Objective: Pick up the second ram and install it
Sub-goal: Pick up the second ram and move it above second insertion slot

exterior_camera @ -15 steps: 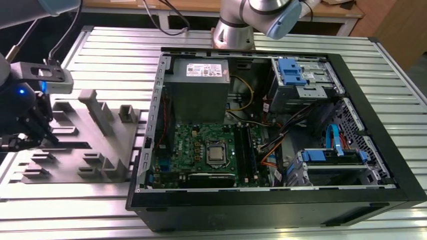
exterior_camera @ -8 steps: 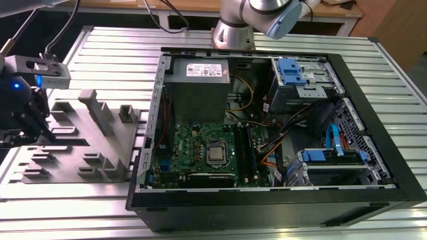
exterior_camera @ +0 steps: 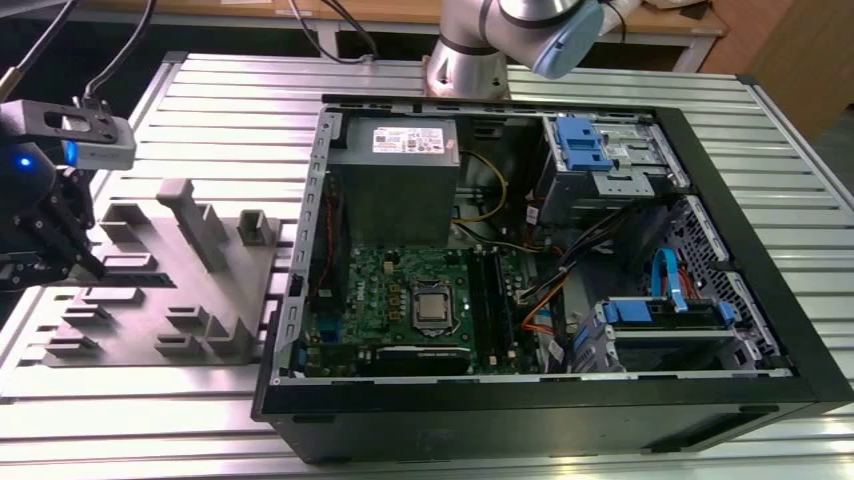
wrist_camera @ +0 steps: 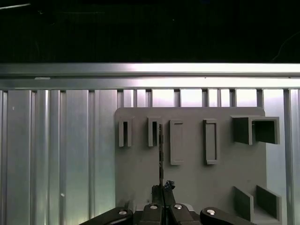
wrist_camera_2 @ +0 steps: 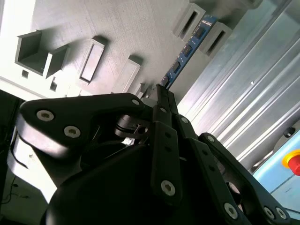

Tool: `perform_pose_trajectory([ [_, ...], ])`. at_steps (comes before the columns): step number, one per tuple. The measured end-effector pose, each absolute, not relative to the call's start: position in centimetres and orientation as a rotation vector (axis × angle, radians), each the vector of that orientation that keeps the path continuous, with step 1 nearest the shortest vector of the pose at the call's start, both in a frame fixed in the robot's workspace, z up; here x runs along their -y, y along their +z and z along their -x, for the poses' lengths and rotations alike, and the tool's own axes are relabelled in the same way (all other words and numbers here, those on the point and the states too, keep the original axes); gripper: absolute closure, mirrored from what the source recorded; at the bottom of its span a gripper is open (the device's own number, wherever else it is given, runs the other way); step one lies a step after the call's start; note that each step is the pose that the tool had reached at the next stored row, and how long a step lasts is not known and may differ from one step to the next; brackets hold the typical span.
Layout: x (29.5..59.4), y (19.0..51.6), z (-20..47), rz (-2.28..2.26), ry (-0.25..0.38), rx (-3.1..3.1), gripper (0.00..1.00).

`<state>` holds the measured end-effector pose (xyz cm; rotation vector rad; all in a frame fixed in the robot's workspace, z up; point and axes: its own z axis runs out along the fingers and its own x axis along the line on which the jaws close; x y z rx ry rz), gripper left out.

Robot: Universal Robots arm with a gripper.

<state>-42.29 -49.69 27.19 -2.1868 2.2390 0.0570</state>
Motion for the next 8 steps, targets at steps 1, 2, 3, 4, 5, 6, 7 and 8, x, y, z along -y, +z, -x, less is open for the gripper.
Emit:
perform_pose_trajectory([
  [1, 49.69, 27.32, 42.29, 2.186, 0.057, -2.24, 0.92],
  [2, 49.68, 27.47, 42.29, 2.184, 0.057, -2.241, 0.92],
  [3, 49.69, 27.61, 42.28, 2.183, 0.057, -2.242, 0.92],
  [4, 49.69, 27.74, 42.28, 2.182, 0.057, -2.244, 0.92],
  [5, 49.69, 27.87, 42.28, 2.181, 0.057, -2.245, 0.92],
  [6, 49.69, 28.0, 42.28, 2.18, 0.057, -2.246, 0.92],
  [7, 49.69, 28.13, 42.28, 2.178, 0.057, -2.247, 0.92],
  [8, 49.69, 28.22, 42.28, 2.177, 0.058, -2.248, 0.92],
])
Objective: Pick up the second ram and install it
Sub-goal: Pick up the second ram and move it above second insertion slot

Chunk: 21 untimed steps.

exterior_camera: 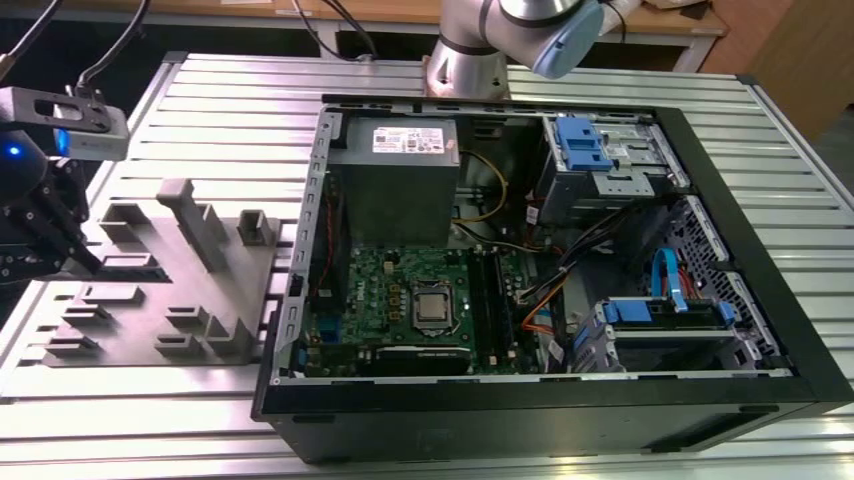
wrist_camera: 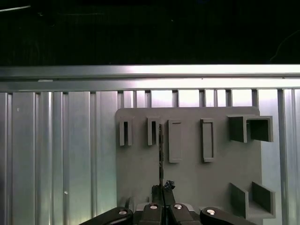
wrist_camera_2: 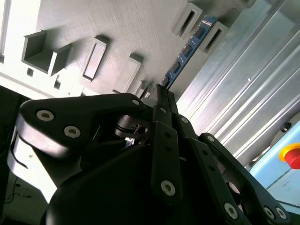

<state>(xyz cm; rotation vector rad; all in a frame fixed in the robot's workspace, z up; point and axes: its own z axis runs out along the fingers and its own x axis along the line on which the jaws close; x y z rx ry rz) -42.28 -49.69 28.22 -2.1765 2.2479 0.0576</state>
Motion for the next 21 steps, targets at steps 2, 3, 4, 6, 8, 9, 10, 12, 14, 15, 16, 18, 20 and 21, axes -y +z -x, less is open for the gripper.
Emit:
perform_pose_trajectory([
  [2, 49.7, 28.4, 42.3, 2.174, 0.06, -2.249, 0.92],
  [3, 49.7, 28.5, 42.3, 2.173, 0.06, -2.249, 0.92],
  [4, 49.7, 28.6, 42.3, 2.172, 0.06, -2.25, 0.92],
  [6, 49.7, 28.6, 42.3, 2.171, 0.06, -2.25, 0.92],
  [8, 49.7, 28.6, 42.3, 2.171, 0.06, -2.25, 0.92],
  [9, 49.7, 28.6, 42.3, 2.171, 0.06, -2.25, 0.92],
  [10, 49.7, 28.7, 42.3, 2.171, 0.06, -2.251, 0.92],
  [12, 49.7, 28.7, 42.3, 2.171, 0.06, -2.251, 0.92],
  [14, 49.7, 28.8, 42.3, 2.172, 0.06, -2.251, 0.92],
  [15, 49.7, 29.0, 42.3, 2.171, 0.06, -2.251, 0.92],
  [16, 49.7, 29.1, 42.3, 2.171, 0.06, -2.251, 0.92],
  [18, 49.7, 29.5, 42.3, 2.171, 0.06, -2.251, 0.92],
  [20, 49.7, 29.8, 42.3, 2.171, 0.06, -2.251, 0.92],
  [21, 49.7, 30.0, 42.3, 2.171, 0.06, -2.251, 0.92],
])
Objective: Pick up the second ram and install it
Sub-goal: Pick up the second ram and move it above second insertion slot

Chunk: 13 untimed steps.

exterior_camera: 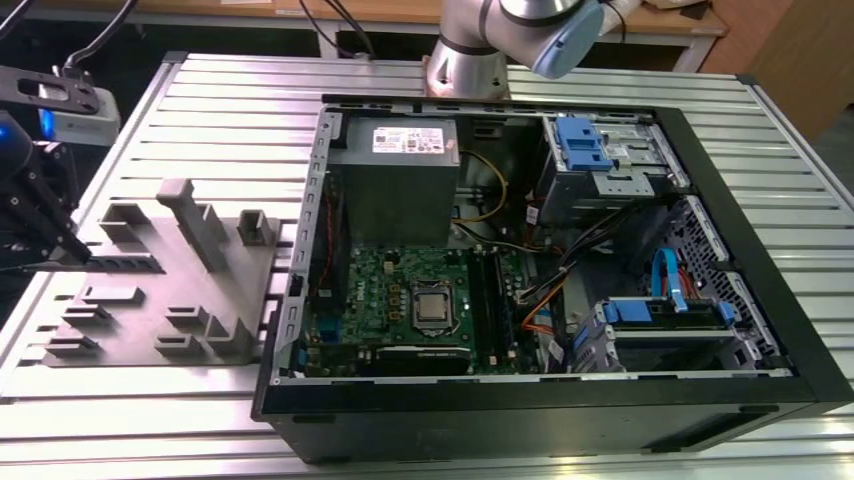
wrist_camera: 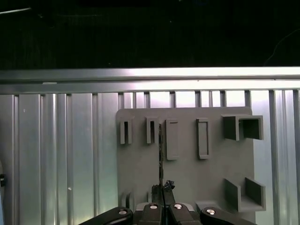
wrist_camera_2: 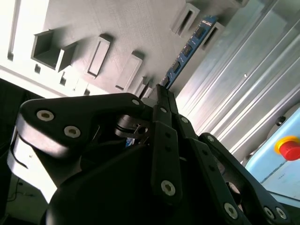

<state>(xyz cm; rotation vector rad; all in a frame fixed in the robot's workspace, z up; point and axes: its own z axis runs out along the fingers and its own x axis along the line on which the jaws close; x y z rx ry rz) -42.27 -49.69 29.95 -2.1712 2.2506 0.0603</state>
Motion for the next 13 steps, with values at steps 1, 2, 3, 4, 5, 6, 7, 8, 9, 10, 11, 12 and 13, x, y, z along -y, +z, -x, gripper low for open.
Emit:
perform_pose_trajectory([
  [1, 49.7, 30.1, 42.3, 2.171, 0.06, -2.251, 0.92],
  [2, 49.7, 30.3, 42.3, 2.171, 0.06, -2.251, 0.92],
  [3, 49.7, 30.5, 42.3, 2.171, 0.06, -2.251, 0.92],
  [4, 49.7, 30.6, 42.3, 2.171, 0.06, -2.251, 0.92],
  [5, 49.7, 30.8, 42.3, 2.171, 0.06, -2.251, 0.92],
  [6, 49.7, 31.0, 42.3, 2.171, 0.06, -2.251, 0.92],
  [7, 49.7, 31.2, 42.3, 2.171, 0.06, -2.251, 0.92],
  [8, 49.7, 31.3, 42.3, 2.171, 0.06, -2.251, 0.92],
  [9, 49.7, 31.5, 42.3, 2.171, 0.06, -2.251, 0.92],
  [10, 49.7, 31.6, 42.3, 2.171, 0.06, -2.251, 0.92],
  [11, 49.7, 31.7, 42.3, 2.171, 0.06, -2.251, 0.92],
  [12, 49.7, 31.8, 42.3, 2.171, 0.06, -2.251, 0.92],
  [13, 49.7, 32.0, 42.3, 2.171, 0.06, -2.251, 0.92],
])
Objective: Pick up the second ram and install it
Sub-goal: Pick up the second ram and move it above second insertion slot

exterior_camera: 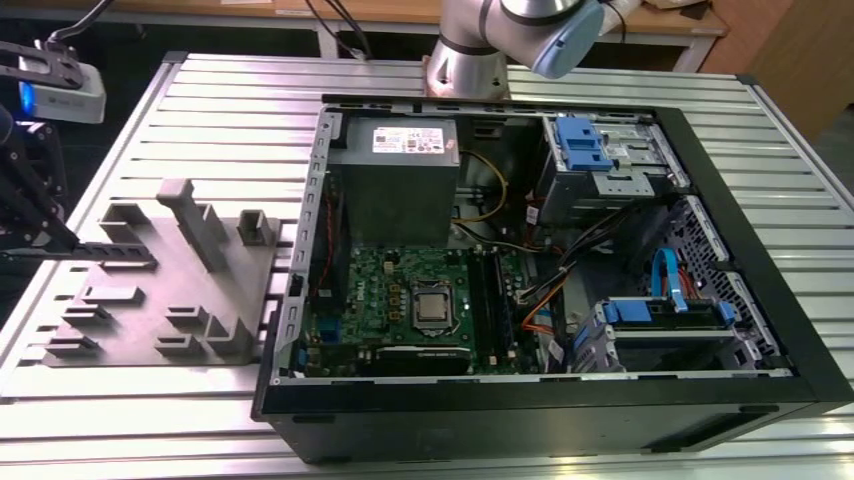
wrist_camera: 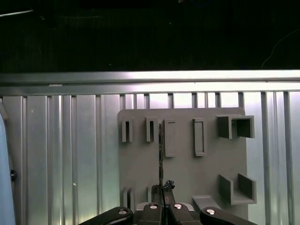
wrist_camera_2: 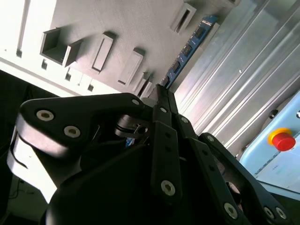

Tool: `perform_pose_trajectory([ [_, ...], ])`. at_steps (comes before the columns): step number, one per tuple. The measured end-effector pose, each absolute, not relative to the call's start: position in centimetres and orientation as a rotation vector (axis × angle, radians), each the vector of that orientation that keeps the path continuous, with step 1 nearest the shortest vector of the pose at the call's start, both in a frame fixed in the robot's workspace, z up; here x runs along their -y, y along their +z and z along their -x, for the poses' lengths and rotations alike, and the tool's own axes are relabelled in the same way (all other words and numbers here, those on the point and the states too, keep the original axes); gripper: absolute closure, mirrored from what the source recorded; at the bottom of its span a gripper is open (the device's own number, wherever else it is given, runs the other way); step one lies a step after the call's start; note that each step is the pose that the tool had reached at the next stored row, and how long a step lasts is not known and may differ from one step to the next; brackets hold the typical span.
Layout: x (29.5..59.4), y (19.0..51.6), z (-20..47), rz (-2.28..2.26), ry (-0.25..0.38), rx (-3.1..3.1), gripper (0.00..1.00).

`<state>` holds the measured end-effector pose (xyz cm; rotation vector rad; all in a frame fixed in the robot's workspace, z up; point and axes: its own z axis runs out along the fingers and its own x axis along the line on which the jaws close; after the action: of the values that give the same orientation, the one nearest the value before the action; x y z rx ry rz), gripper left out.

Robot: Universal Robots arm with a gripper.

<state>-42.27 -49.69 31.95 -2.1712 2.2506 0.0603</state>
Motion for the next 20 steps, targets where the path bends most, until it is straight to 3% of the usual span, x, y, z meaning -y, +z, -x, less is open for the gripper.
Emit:
perform_pose_trajectory([
  [20, 49.7, 36.3, 42.3, 2.169, 0.064, -2.249, 0.92],
])
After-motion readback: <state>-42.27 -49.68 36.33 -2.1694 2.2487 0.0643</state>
